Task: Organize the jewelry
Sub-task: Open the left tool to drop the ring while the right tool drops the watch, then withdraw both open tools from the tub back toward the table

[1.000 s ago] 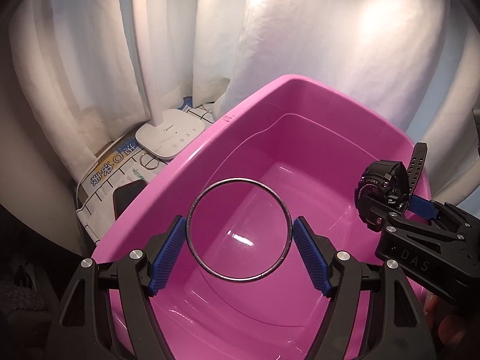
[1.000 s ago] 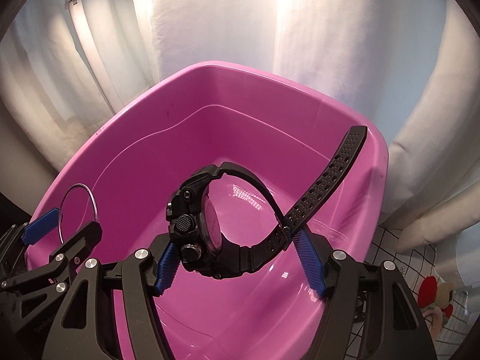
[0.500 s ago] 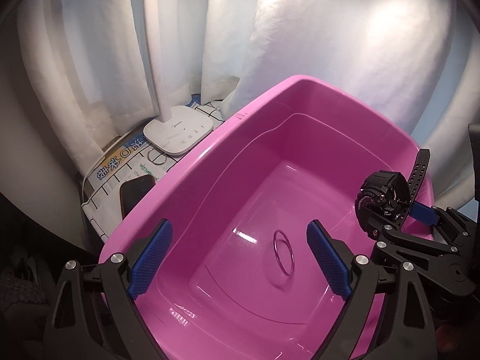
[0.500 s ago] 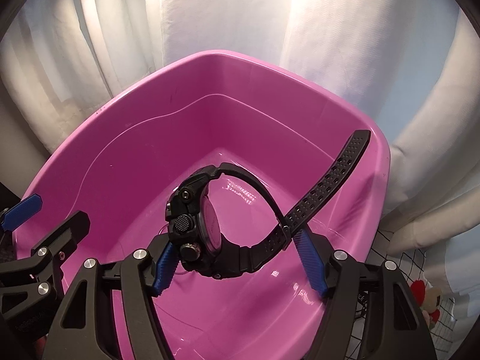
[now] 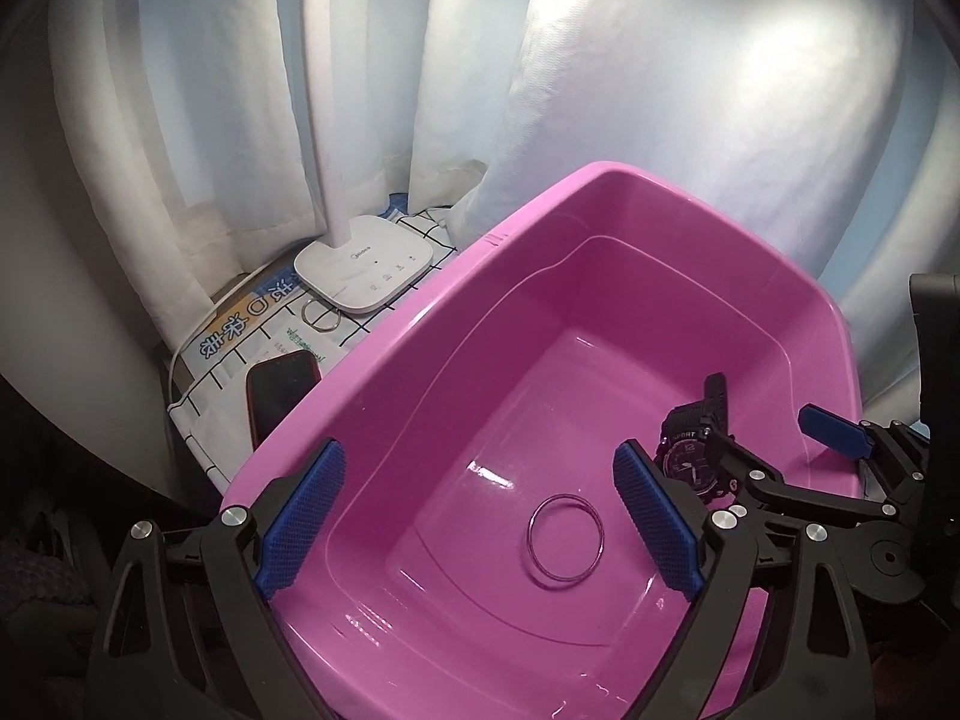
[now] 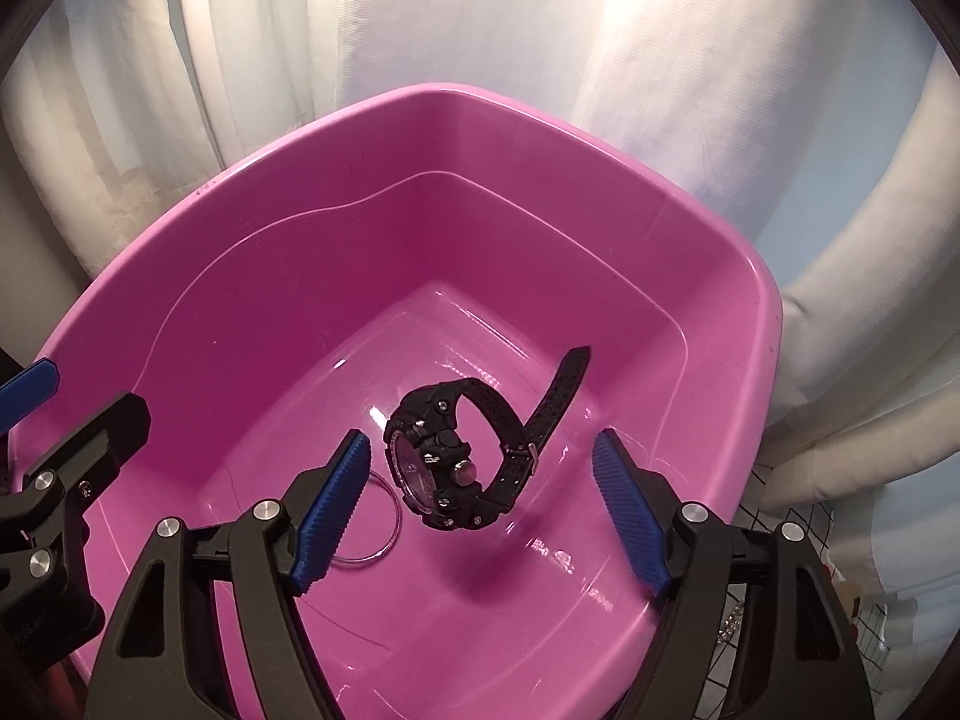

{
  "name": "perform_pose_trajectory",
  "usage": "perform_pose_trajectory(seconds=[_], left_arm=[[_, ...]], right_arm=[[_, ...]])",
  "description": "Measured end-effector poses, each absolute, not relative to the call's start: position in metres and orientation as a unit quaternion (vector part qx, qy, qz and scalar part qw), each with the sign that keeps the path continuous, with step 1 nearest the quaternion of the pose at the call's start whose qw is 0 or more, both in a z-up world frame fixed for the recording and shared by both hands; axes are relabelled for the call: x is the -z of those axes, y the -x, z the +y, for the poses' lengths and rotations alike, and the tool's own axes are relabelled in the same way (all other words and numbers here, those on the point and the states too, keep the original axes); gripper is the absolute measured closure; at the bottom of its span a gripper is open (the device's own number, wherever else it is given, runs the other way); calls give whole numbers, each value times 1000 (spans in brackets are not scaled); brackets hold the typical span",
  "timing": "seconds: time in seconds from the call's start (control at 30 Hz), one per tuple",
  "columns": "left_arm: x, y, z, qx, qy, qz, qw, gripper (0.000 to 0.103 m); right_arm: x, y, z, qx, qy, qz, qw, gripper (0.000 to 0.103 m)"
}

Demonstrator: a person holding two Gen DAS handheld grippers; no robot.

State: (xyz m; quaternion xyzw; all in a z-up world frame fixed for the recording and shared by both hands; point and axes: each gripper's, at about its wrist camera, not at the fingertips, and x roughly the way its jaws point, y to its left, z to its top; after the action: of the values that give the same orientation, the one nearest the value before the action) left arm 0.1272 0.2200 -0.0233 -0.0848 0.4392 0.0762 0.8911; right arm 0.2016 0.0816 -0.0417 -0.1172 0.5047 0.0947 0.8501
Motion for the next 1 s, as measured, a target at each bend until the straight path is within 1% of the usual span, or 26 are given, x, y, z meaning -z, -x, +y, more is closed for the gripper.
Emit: perform_pose_trajectory(seconds=[0.17,0.2,0.23,0.67,0.83,0.93,1.0], left_arm=[[22,-125,222,-77,88,439,891,14],[22,-125,223,-76,89,440,891,14],[21,-125,223,-75,89,439,891,14],[12,-115,219,-68,95,433,894,14],[-3,-99,210,-60,91,414,903,14],[-12,-89,195,-45,84,404,910,14],[-19,-82,182,-32,78,397,914,14]], right_arm=[[34,-203,72,-104,87,493,859,20],[34,-203,72,-108,86,496,857,14],[34,-204,72,-114,84,500,855,13],[24,-188,63,-108,80,488,863,12],[1,-161,45,-92,76,456,882,12],[-12,-139,23,-83,63,441,892,12],[-19,-120,3,-59,73,426,900,12]])
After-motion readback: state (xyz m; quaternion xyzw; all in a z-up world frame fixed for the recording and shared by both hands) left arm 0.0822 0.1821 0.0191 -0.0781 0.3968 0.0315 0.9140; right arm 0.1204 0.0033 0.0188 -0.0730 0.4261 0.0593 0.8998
